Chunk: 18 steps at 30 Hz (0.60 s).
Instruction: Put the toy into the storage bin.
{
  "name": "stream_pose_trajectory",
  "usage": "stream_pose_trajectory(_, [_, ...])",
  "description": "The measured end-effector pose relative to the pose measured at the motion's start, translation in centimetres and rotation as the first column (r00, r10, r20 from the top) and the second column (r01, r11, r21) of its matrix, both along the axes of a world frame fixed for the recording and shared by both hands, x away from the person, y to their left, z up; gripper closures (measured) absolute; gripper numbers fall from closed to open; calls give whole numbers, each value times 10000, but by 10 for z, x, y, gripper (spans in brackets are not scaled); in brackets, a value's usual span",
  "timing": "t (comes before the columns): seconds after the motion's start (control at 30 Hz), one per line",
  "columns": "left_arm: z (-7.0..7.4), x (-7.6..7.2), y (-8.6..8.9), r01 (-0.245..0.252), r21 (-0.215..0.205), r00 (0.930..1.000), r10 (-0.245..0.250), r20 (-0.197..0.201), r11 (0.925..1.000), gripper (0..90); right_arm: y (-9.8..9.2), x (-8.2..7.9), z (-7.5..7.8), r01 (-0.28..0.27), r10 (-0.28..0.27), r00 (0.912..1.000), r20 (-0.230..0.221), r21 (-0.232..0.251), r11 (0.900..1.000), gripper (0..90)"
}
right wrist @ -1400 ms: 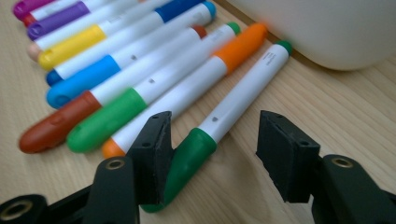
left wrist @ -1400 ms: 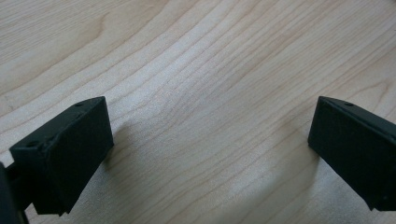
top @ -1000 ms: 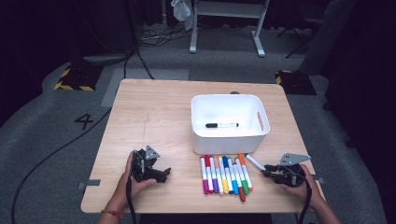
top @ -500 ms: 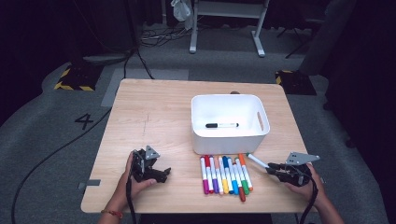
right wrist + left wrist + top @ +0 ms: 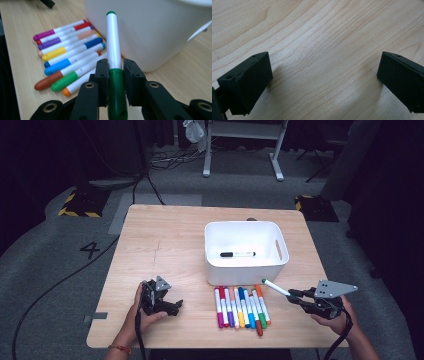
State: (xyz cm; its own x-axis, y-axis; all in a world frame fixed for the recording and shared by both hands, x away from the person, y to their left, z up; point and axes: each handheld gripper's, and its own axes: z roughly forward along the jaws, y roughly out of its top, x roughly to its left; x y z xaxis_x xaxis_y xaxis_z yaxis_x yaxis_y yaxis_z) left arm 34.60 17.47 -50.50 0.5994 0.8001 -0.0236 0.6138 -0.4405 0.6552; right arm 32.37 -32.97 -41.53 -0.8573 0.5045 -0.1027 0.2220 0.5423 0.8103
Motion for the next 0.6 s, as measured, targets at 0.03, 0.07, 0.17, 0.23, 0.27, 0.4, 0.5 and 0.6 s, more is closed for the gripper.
stream_pose_trajectory(0.03, [0, 0, 0, 5, 0, 10000, -5, 5, 10000, 0, 1, 0, 5, -97, 97, 9999, 79, 82, 9999, 752])
stream_pose_trajectory(0.07, [0, 0, 0, 6, 3, 10000, -6, -1, 10000, 0, 1, 0, 9, -167, 165, 9997, 169, 116, 9998, 751])
stream_pose_trajectory(0.17, [0, 0, 0, 7, 2, 10000, -7, -3, 10000, 0, 5, 3, 23, -479, 474, 9982, 361, 123, 9988, 751])
stream_pose_trajectory(0.23, [0, 0, 0, -1, -5, 10000, 1, -2, 10000, 0, 8, 7, 31, -607, 600, 9968, 523, 111, 9981, 751])
stream_pose_trajectory(0.27, [0, 0, 0, 0, -5, 10000, 0, -2, 10000, 0, 9, 10, 35, -698, 690, 9960, 570, 126, 9975, 751])
stream_pose_trajectory(0.4, [0, 0, 0, -15, -5, 10000, 15, 20, 10000, 0, 15, 20, 53, -919, 904, 9923, 846, 143, 9957, 751])
stream_pose_trajectory(0.5, [0, 0, 0, 12, 25, 10000, -12, 12, 10000, 0, 20, 29, 65, -1071, 1062, 9885, 1076, 21, 9942, 751])
stream_pose_trajectory(0.6, [0, 0, 0, 1, -2, 10000, -1, 4, 10000, 0, 26, 40, 75, -1232, 1241, 9851, 1189, -146, 9923, 751])
